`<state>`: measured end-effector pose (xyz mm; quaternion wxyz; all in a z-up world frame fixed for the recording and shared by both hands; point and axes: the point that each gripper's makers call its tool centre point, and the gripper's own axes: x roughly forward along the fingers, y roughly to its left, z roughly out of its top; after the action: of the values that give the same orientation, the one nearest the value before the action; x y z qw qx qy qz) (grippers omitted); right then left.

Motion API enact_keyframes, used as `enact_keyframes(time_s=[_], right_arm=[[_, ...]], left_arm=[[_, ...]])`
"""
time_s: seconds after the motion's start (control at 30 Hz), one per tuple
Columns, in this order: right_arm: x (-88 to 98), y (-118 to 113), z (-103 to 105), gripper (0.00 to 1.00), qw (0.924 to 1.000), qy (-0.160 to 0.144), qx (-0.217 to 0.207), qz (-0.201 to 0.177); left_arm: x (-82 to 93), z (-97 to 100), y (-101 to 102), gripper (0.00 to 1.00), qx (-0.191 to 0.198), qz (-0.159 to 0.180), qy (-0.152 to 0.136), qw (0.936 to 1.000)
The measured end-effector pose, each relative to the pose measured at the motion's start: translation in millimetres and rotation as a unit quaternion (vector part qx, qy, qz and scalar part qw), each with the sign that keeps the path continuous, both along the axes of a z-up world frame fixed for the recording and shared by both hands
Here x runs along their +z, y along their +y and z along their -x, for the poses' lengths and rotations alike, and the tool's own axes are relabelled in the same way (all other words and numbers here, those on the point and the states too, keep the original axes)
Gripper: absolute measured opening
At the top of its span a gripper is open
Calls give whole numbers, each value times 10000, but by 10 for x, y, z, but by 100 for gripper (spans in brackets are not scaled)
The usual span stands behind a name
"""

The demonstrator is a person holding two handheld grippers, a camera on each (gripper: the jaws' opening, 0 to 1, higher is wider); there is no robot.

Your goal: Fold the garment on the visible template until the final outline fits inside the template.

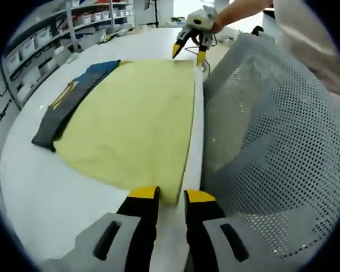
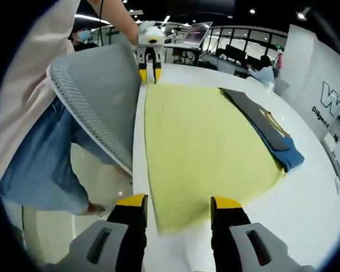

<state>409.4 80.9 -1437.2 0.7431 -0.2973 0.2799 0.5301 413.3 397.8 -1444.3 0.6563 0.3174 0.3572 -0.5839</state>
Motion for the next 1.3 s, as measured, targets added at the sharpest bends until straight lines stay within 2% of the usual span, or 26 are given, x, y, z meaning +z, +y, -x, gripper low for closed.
enact_keyframes(time_s=[0.3,0.5,0.67,0.8,0.9,1.07,1.1,1.3], right_arm=[[-60,-87,40,30,9997,-17,164,206],[-78,-91,58,21,9995,34,237,225],[-94,-110,108,9,9990,96,353,273],[-92,-155,115,8,9989,127,332,309],[-99,-169,149,3,9984,124,427,340],[-119,-183,140,0,9988,126,335,325],[-99,-170,120,0,9989,73,346,311],[-77,-191,118,0,9986,202,302,379]], left_arm=[[7,-66,-26,12,157,71,62,9998],[6,-62,-28,9,283,141,161,9994],[2,-90,-29,4,401,182,195,9988],[0,-91,-32,3,424,200,199,9987],[-2,-91,-34,3,436,202,199,9986],[-6,-91,-33,2,465,209,213,9985],[-7,-89,-33,2,462,203,217,9985],[14,-98,-2,1,448,143,223,9986]])
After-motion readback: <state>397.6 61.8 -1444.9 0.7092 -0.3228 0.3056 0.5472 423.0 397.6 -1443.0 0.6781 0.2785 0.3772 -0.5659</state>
